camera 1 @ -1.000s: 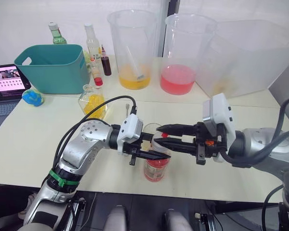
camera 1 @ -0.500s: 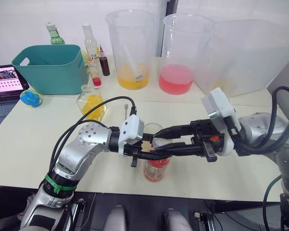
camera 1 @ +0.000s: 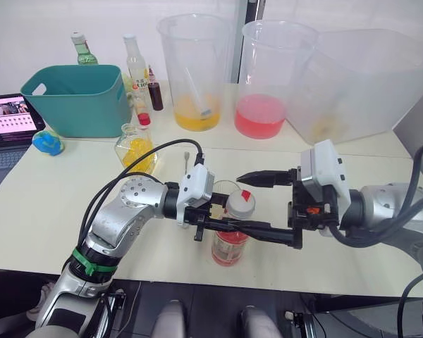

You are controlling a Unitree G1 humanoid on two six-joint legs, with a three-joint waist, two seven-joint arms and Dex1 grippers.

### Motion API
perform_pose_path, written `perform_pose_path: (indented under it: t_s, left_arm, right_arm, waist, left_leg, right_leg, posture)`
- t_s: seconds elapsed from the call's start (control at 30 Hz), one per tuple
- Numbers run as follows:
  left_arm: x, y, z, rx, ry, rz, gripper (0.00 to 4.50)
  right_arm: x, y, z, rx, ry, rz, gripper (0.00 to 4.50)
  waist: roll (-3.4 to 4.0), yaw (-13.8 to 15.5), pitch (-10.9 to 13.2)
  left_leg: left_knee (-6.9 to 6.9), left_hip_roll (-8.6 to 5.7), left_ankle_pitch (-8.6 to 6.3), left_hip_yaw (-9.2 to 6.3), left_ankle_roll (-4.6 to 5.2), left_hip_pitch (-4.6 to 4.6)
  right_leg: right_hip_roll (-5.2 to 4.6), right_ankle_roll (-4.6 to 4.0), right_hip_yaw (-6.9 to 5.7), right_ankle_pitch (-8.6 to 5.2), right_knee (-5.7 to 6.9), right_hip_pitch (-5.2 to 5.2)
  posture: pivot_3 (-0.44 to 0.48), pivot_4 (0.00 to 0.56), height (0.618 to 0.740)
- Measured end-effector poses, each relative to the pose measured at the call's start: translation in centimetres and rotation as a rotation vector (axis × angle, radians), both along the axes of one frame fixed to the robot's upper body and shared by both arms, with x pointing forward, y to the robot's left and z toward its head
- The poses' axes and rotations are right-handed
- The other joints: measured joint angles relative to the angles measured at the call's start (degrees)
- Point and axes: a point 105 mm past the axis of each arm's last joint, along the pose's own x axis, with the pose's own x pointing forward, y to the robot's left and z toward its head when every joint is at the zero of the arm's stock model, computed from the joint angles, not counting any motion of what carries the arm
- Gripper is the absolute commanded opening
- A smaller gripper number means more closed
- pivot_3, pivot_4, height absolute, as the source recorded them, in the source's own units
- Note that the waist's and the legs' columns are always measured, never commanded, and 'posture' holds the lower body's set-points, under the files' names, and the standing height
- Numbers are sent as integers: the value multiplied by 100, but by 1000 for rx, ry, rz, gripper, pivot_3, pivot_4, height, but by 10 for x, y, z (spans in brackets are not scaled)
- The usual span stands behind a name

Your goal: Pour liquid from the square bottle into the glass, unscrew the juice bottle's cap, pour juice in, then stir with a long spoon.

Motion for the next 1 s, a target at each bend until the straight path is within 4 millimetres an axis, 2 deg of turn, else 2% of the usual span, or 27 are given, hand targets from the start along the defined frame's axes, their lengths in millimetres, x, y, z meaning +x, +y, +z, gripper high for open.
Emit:
perform_pose_path:
  t_s: [0.1,0.13,0.33,0.47,0.63,0.8,1.0]
  left_arm:
    - [0,-1,0,2,1,-11,1266]
    - [0,-1,0,2,1,-12,1266]
    - [0,-1,0,5,2,-14,1266]
    - [0,1,0,7,2,-8,1266]
    - [0,4,-1,10,-2,17,1266]
    - [-3,6,-1,24,-20,26,1266]
    - [-14,8,-3,43,-59,36,1266]
  right_arm:
    - [0,1,-2,11,5,-28,4188]
    - [1,0,-3,12,9,-41,3669]
    - [1,2,-7,29,26,-66,1758]
    - [2,3,-7,39,35,-55,1687]
    - [8,6,-7,14,26,40,1686]
    - [16,6,-9,-62,-36,247,1686]
    - [19,10,-4,-213,-119,578,1686]
  waist:
    - [0,11,0]
    - [0,12,0]
    - [0,10,0]
    - [0,0,0]
    - [0,-32,0]
    - [1,-61,0]
    - [2,-123,-1]
  left_leg:
    - [0,-1,0,0,0,-1]
    - [0,-1,0,0,0,-1]
    - [0,-1,0,0,0,-1]
    - [0,0,0,0,0,0]
    - [-1,1,0,0,0,4]
    - [-1,2,0,0,0,9]
    - [-3,7,0,0,0,15]
  right_leg:
    - [-1,0,0,0,0,0]
    - [-1,0,0,0,0,0]
    - [-1,0,1,0,-1,0]
    - [-1,0,0,0,-1,0]
    - [1,0,0,0,-1,1]
    - [1,1,0,-1,-1,3]
    - [5,-1,-1,-1,4,6]
  posture:
    - [0,150,728]
    - [0,150,728]
    - [0,150,728]
    - [0,150,728]
    - [0,150,728]
    - [0,150,728]
    - [0,150,728]
